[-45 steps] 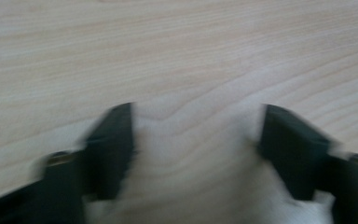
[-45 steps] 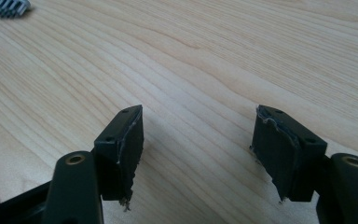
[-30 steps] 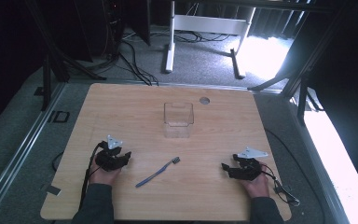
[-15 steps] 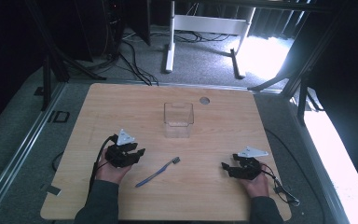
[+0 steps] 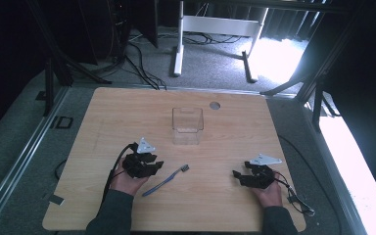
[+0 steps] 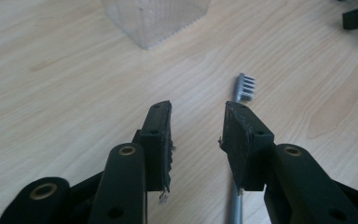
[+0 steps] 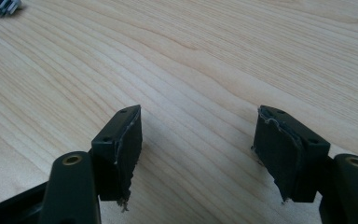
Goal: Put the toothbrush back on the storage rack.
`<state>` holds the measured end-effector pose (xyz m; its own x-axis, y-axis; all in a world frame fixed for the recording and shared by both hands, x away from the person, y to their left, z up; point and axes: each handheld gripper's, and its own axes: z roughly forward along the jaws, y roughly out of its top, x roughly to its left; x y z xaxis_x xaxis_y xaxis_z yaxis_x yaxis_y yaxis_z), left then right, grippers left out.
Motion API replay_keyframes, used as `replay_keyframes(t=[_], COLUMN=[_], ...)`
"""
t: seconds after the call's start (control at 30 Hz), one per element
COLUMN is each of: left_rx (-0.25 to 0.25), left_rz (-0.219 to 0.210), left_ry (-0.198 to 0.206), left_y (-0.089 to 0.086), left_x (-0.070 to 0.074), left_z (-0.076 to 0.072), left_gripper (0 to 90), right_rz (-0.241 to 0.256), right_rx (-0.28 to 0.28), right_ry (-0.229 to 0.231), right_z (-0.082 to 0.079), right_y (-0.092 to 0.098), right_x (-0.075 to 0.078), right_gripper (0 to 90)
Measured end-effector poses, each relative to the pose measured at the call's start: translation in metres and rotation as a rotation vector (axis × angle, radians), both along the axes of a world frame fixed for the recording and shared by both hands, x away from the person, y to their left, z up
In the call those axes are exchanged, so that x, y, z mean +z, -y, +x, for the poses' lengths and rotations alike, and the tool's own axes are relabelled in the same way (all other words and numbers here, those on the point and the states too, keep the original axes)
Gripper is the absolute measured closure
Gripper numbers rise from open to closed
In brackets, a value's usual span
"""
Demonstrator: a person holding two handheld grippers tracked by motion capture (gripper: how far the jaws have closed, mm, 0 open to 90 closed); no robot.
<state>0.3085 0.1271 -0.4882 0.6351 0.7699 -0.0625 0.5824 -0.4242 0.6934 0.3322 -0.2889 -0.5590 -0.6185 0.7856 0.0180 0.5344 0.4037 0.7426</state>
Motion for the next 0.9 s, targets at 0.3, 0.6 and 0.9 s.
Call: replay_keyframes(t=[0.3,0.6,0.9], left_rx=[-0.063,-0.102,-0.137], left_rz=[0.032,0.079,0.132], left_ry=[-0.037,-0.077,-0.105], left_y=[0.018,0.031,0.040], left_x=[-0.007,-0.015,-0.023], left_z=[0.000,-0.003,-0.002], left_gripper=[67.7,71.1,71.0], right_rz=[0.010,0.021,0.028], right_rx=[-0.002,-0.009,-0.013], right_ry=[-0.005,-0.009,-0.013], right_z=[0.001,0.002,0.002], right_y=[0.001,0.001,0.002], right_x=[0.000,0.000,0.000], right_gripper=[32.2,32.2,32.1])
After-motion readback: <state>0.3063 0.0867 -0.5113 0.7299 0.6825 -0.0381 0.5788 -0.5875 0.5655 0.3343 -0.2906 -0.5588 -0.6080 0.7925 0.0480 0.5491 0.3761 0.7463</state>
